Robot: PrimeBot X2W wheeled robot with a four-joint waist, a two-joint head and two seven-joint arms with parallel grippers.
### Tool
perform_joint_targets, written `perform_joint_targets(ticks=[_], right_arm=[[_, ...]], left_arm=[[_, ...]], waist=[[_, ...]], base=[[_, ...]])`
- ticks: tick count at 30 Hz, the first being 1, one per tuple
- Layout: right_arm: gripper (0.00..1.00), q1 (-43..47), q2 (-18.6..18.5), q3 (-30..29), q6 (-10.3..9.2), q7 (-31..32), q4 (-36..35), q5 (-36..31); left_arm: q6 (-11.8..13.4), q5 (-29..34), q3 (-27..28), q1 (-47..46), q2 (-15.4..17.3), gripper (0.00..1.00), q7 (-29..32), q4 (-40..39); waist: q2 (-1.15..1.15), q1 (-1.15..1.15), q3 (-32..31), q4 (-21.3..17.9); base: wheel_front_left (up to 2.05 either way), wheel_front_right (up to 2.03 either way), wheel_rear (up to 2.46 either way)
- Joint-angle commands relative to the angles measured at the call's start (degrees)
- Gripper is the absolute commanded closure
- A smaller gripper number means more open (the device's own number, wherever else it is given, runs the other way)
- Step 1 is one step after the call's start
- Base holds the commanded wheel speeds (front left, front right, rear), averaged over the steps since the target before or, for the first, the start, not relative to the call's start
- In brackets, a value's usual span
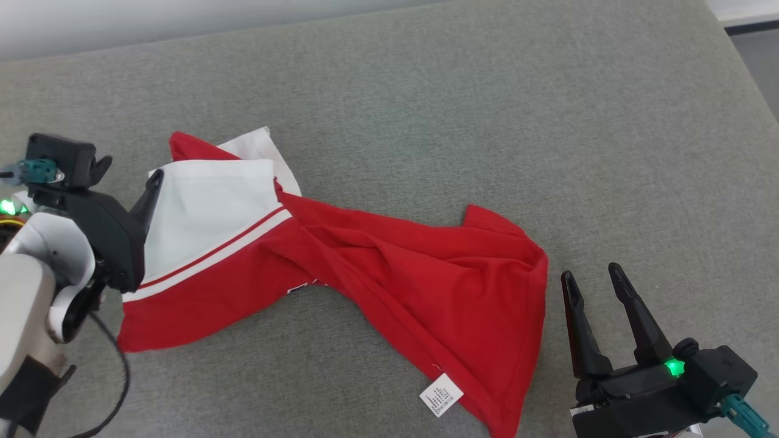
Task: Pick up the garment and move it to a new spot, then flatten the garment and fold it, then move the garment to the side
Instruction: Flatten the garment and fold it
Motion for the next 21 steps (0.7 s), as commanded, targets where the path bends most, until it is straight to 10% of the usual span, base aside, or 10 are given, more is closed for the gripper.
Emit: perform_joint_targets(ticks=[1, 21], right_arm=[[0.00, -0.40, 0.10, -0.07, -0.13, -0.01, -0.20, -0.16], [0.00, -1.30, 0.03, -0.19, -0.13, -0.01, -0.61, -0.61]], left_arm=[[0.08, -0.44, -0.48, -0.74, 0.96, 0.00, 0.39, 0.35], [0.04, -9.27, -9.92, -3.31, 0.71, 0.00, 6.16, 8.62]], waist=[[-0.01, -0.01, 0.66, -0.80], [-0.01, -0.01, 2.54, -2.67]], base=[[0.00, 0.00, 0.00], [0.00, 0.00, 0.00]])
